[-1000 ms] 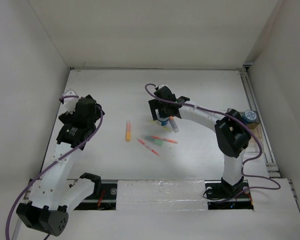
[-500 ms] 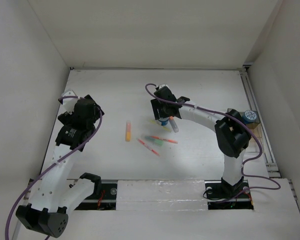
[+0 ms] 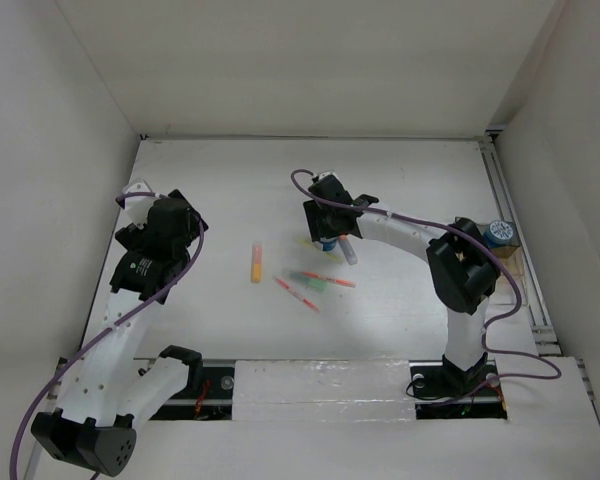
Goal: Sort the stationery into containers
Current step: Grab a piece of stationery with the right arm
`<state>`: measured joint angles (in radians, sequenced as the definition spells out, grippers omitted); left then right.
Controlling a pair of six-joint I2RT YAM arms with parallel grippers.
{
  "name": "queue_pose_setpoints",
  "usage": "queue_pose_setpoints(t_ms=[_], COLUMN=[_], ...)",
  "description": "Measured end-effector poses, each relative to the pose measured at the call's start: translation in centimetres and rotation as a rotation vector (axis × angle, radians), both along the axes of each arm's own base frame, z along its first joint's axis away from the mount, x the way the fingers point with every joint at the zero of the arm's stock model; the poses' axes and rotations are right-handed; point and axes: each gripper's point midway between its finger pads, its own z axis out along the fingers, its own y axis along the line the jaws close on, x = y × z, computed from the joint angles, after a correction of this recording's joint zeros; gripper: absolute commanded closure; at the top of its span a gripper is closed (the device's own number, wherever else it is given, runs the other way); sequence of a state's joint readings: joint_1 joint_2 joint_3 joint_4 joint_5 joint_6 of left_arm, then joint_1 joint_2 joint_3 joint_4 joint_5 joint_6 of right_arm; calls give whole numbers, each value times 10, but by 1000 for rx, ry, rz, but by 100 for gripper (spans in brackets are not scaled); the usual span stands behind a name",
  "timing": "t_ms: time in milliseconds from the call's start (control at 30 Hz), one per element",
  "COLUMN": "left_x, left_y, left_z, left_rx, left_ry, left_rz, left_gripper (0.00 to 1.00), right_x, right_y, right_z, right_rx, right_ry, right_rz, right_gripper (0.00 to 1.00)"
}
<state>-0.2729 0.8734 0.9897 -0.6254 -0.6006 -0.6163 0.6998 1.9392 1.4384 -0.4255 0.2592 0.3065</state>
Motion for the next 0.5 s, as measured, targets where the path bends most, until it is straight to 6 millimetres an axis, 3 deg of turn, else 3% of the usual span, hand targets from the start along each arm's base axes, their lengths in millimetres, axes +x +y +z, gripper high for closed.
queue_pose_setpoints(t_ms=[200, 500], left_x=[0, -1], left_y=[-1, -2], left_z=[0, 2], left_rx=[-5, -8], left_ry=[-1, -7], left_rz=[-6, -8], left_gripper=[0, 0], right_x=[0, -1], right_y=[0, -1], right_z=[0, 5], right_rx=[0, 9], right_ry=[1, 17], right_rz=[5, 30], right_gripper=[100, 100])
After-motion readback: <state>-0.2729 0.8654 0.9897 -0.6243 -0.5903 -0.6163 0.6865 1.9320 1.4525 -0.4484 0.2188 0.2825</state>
